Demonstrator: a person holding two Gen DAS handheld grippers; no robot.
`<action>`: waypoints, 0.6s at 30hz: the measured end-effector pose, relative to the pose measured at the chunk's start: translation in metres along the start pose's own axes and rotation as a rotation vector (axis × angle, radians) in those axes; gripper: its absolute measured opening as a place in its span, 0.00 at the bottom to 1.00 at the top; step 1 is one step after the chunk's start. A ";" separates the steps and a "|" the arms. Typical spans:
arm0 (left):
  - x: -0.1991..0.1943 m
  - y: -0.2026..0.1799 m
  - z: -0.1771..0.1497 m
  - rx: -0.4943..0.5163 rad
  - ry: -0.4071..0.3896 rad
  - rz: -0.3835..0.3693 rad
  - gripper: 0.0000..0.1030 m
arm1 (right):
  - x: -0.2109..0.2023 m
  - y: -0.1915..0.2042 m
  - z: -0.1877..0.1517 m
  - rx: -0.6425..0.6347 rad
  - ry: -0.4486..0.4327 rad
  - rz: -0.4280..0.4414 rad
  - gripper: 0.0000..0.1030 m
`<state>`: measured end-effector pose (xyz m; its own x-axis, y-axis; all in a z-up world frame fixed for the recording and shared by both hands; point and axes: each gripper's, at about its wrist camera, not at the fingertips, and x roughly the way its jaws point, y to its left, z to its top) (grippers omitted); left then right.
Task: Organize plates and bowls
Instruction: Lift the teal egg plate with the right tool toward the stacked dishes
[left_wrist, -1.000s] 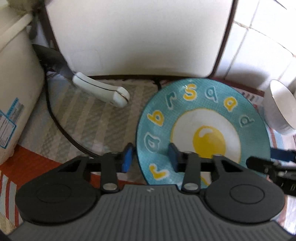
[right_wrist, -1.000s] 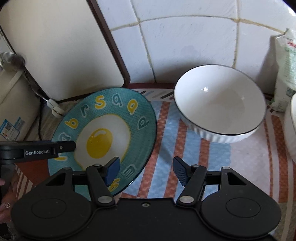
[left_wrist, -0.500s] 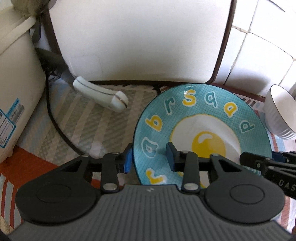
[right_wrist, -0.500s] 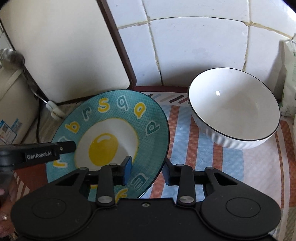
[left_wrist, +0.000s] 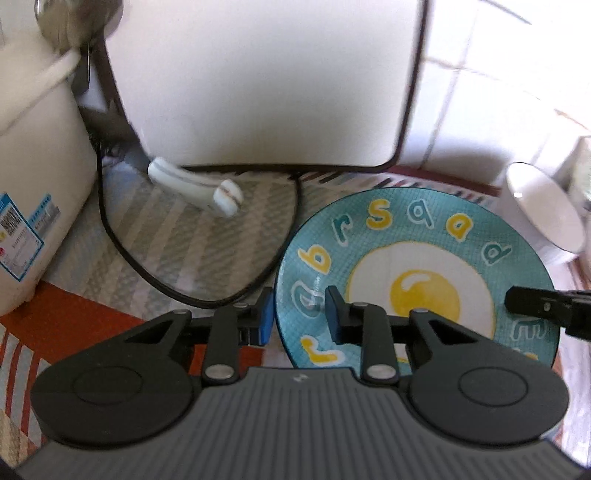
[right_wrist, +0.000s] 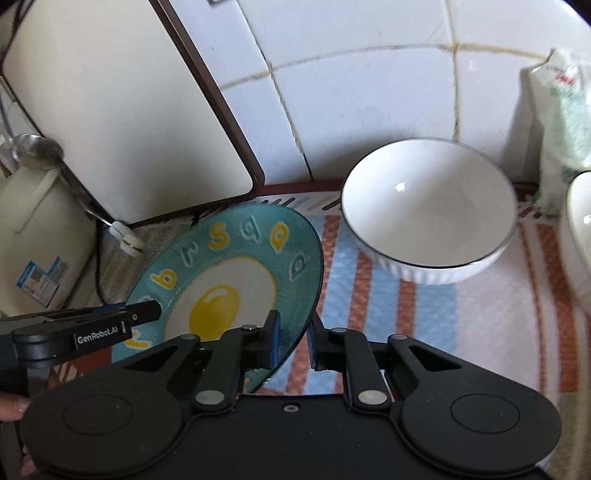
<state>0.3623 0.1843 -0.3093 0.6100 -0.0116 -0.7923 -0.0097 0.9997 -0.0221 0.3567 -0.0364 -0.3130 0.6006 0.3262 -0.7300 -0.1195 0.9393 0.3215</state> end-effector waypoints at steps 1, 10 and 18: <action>-0.005 -0.005 -0.002 0.016 -0.007 0.005 0.26 | -0.007 -0.003 -0.001 0.008 -0.005 0.006 0.19; -0.065 -0.042 -0.012 0.064 -0.061 -0.042 0.26 | -0.078 -0.018 -0.020 0.018 -0.051 0.005 0.19; -0.124 -0.102 -0.024 0.124 -0.093 -0.126 0.26 | -0.164 -0.049 -0.049 0.083 -0.094 -0.025 0.20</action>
<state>0.2681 0.0835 -0.2233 0.6705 -0.1408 -0.7285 0.1657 0.9854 -0.0380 0.2255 -0.1310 -0.2388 0.6741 0.2881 -0.6801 -0.0400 0.9337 0.3558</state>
